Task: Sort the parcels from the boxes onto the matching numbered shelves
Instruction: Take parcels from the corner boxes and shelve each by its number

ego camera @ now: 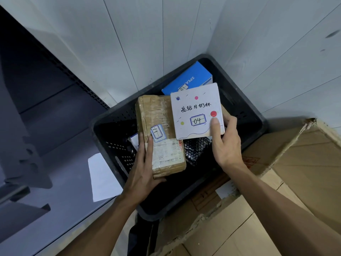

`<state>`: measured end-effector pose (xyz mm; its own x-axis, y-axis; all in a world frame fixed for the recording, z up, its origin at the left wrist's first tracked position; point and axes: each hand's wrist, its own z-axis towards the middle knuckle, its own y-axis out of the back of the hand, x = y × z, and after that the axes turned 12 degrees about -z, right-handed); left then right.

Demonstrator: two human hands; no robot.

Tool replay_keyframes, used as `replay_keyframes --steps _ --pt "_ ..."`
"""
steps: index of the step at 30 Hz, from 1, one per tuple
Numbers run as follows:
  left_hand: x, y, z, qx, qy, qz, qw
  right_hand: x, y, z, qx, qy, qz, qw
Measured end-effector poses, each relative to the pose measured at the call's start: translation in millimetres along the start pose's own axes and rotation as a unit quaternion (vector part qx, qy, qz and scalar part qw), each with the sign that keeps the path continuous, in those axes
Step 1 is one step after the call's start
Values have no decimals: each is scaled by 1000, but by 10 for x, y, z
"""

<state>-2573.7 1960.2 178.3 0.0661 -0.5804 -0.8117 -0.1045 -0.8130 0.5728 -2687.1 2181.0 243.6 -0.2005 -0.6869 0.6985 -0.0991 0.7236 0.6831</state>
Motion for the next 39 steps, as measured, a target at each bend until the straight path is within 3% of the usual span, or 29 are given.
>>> replay_keyframes --steps 13,24,33,39 --pt "-109 94 80 9 9 81 997 67 73 -24 -34 -23 0 999" --pt "-161 119 126 15 13 101 995 88 69 68 -57 35 -70 995" --pt "-147 195 111 25 5 121 992 139 272 148 86 132 -177 971" --pt "-136 176 134 32 15 118 992 25 219 217 63 143 -206 966"
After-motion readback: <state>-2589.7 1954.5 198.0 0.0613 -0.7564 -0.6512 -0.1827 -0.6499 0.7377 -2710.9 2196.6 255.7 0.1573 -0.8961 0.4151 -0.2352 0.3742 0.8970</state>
